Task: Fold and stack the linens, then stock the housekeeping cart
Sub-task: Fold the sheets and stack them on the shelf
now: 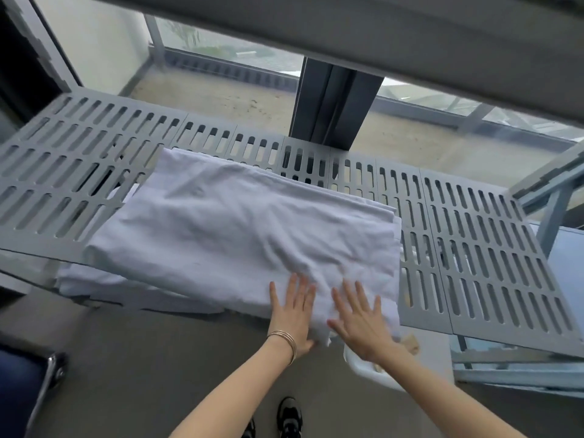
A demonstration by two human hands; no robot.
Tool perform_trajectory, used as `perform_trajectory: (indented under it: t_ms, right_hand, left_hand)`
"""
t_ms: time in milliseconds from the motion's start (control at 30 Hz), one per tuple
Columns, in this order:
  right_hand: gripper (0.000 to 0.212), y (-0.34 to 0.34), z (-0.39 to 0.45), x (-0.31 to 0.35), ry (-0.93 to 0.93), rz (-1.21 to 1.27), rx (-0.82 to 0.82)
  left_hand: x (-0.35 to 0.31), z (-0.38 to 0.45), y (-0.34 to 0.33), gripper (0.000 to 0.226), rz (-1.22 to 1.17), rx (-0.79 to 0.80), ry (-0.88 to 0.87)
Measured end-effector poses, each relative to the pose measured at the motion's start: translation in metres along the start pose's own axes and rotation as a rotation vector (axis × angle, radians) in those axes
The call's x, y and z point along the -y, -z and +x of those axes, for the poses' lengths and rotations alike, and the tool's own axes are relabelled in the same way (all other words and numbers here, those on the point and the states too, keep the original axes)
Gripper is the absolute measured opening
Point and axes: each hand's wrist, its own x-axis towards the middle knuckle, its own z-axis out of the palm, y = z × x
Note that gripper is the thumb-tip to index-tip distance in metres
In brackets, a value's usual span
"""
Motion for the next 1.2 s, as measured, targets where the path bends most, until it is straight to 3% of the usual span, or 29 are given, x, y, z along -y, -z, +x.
perform_trajectory:
  t_ms: [67,133,200,267,400,500,567,633,767,900,967,1067,1133,1200]
  right_hand:
    - [0.101,-0.020,-0.016,-0.011,0.093,-0.126,-0.068]
    - [0.133,-0.028,-0.017,-0.030,0.141,-0.200,-0.025]
    - [0.133,-0.018,-0.014,-0.037,0.136,-0.168,-0.098]
    - [0.118,-0.011,-0.012,-0.038,0.132,-0.170,-0.203]
    - [0.047,0.027,-0.022,-0.045,0.247,-0.121,-0.437]
    - [0.027,0.069,-0.026,-0.049,0.291,-0.068,-0.492]
    - [0.033,0.089,-0.027,-0.050,0.373,-0.015,-0.522]
    - [0.047,0.101,-0.029,-0.051,0.524,0.033,-0.521]
    - [0.100,0.089,-0.031,-0.052,0.695,0.036,-0.388]
    - [0.115,0.059,-0.016,-0.034,0.674,-0.014,-0.364]
    - [0.099,0.053,-0.008,-0.015,0.672,0.033,-0.385]
    - [0.051,0.055,-0.003,0.018,0.734,0.015,-0.450]
    - [0.028,0.065,-0.005,0.038,0.777,-0.059,-0.482]
    - [0.027,0.082,-0.008,0.054,0.759,-0.121,-0.461]
  left_hand:
    - [-0.003,0.003,-0.004,0.111,0.022,-0.029,0.004]
    - [-0.005,0.004,-0.006,0.114,0.052,-0.031,0.027]
    - [-0.007,0.004,-0.004,0.113,0.049,-0.003,0.056]
    - [-0.013,0.003,0.003,0.110,-0.002,-0.024,0.057]
    - [-0.047,0.007,0.015,0.116,-0.187,-0.196,-0.030]
    - [-0.068,0.017,0.026,0.092,-0.305,-0.394,-0.075]
    - [-0.064,0.020,0.038,0.062,-0.379,-0.547,-0.055]
    - [-0.049,0.014,0.042,0.047,-0.446,-0.637,-0.032]
    - [0.001,-0.036,0.032,0.029,-0.677,-0.618,0.019]
    - [0.063,-0.093,0.030,0.034,-1.067,-0.427,0.091]
    - [0.091,-0.119,0.031,0.032,-1.096,-0.314,0.042]
    - [0.118,-0.152,0.025,0.039,-0.972,-0.284,0.064]
    - [0.116,-0.174,0.026,0.059,-0.745,-0.396,0.085]
    - [0.094,-0.191,0.027,0.089,-0.421,-0.584,0.165]
